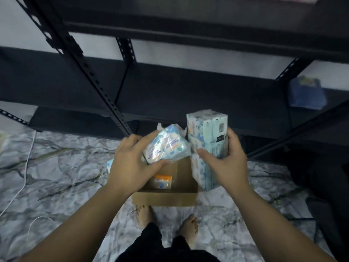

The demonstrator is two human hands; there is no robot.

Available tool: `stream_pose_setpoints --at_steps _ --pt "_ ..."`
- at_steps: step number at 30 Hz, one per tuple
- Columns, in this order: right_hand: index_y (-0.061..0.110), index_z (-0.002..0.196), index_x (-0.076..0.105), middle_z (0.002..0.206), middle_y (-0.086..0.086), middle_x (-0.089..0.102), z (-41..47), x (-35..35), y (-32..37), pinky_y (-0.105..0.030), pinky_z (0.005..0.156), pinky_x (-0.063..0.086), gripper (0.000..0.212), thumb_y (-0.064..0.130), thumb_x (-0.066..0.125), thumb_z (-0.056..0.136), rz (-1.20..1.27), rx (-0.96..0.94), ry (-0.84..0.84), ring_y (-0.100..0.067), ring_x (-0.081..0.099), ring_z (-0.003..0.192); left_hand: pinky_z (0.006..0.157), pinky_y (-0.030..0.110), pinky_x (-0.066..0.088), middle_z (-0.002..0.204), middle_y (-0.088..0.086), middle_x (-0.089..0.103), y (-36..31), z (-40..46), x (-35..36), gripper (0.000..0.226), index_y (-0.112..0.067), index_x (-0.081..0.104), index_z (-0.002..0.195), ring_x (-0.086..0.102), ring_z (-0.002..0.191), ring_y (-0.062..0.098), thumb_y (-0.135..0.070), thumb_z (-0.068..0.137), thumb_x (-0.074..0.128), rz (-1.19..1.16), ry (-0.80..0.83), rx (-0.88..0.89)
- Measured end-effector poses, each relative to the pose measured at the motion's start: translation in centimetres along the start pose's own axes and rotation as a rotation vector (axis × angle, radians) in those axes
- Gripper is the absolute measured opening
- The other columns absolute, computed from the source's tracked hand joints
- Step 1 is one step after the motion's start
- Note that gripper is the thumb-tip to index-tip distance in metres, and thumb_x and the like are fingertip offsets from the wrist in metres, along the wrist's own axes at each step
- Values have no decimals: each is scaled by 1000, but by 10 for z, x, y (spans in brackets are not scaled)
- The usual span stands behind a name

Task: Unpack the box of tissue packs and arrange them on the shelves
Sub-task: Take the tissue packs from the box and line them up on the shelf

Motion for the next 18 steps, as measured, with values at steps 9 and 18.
stream_pose_setpoints --at_steps 9,18 --pt "40 142 53 134 19 65 23 -54 95 -42 98 58 82 22 95 74 47 -173 -55 -3 64 123 89 20 37 108 -17 48 -69 50 -66 88 -35 46 153 43 104 5 -75 77 65 -3 -59 134" --pt "32 144 52 137 13 64 74 -67 215 -45 100 56 81 18 92 75 119 -423 -214 -9 63 127 98 32 41 115 -18 47 -119 156 -159 88 -36 38 158 43 111 5 -78 83 57 -4 -119 328"
Point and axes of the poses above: each hand's wrist, its own z-axis towards the middle knuckle, its own x-axis out of the palm, y = z × x, the point moved 6 cm from there along z, towards the middle knuckle
